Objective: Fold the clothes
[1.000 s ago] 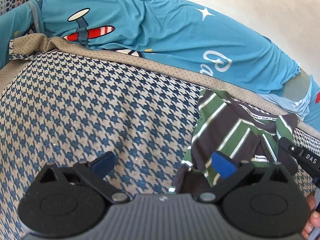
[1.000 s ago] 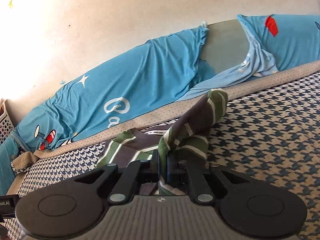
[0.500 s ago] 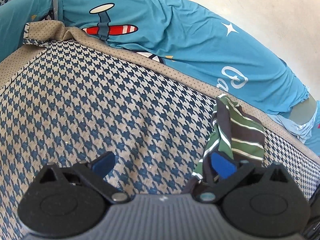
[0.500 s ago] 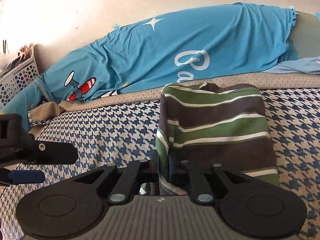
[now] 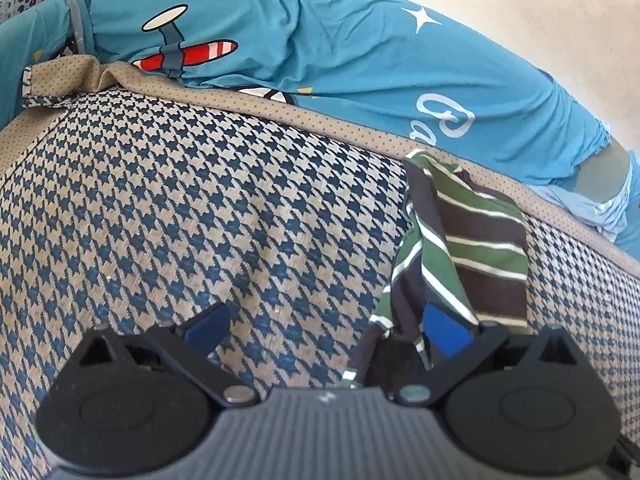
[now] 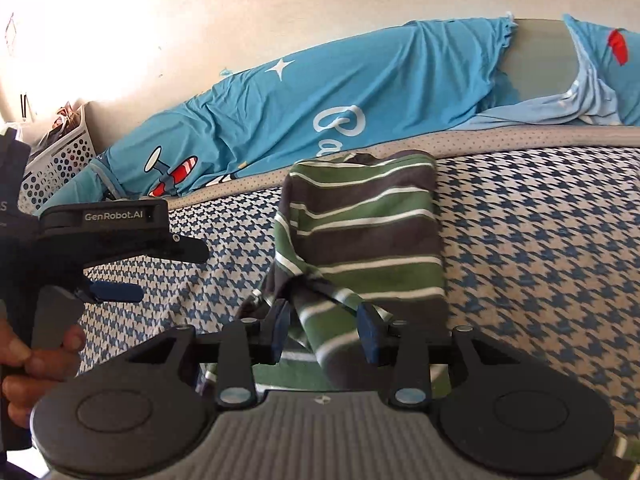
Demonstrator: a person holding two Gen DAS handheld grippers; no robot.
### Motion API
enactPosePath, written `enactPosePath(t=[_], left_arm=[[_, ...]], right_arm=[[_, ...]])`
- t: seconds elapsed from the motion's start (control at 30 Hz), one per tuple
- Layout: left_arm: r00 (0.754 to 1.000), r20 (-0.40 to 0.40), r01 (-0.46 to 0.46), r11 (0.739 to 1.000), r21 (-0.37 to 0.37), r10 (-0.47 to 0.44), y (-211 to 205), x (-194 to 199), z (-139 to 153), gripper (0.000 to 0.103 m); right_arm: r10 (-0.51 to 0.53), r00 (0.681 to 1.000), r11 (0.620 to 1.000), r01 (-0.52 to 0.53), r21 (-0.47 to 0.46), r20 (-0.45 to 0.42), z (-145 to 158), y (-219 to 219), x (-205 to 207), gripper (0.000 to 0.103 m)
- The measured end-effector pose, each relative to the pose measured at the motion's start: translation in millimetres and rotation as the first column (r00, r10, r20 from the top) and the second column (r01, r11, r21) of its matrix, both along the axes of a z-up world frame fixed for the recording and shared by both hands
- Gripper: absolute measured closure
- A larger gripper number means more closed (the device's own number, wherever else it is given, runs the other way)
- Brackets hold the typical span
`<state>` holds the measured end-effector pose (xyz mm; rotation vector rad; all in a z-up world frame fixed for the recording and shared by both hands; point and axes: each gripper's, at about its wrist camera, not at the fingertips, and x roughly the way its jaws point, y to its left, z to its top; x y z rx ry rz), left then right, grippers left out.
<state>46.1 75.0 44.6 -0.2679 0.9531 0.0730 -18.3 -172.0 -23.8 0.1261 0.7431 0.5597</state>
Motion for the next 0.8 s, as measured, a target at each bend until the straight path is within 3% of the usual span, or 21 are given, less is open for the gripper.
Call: enactPosePath(t=[0.1,0.63,0.8], left_arm=[[0.999,-0.012,0.038,0.999,0.036,-0.038,-16,-6,-2,0.0],[0.983,-0.081,0.171,0.984,0.055,-0.166,-60,-78,-38,0.0],[0.978,-0.068,0.205,0.972,0.111,-0.199,-75,-96,-41,0.0]], right_arm=[[-0.033,0.999,0.999,0.033,-0.007,-0.012,3,-24,-14,0.066],[-0.19,0.982,0.98,0.189,-0.069,-0.015,-2,-88,-61,0.063],[-0.235,0.972,0.965,0.235,-0.113,0.013,0,-99,-71,0.061]])
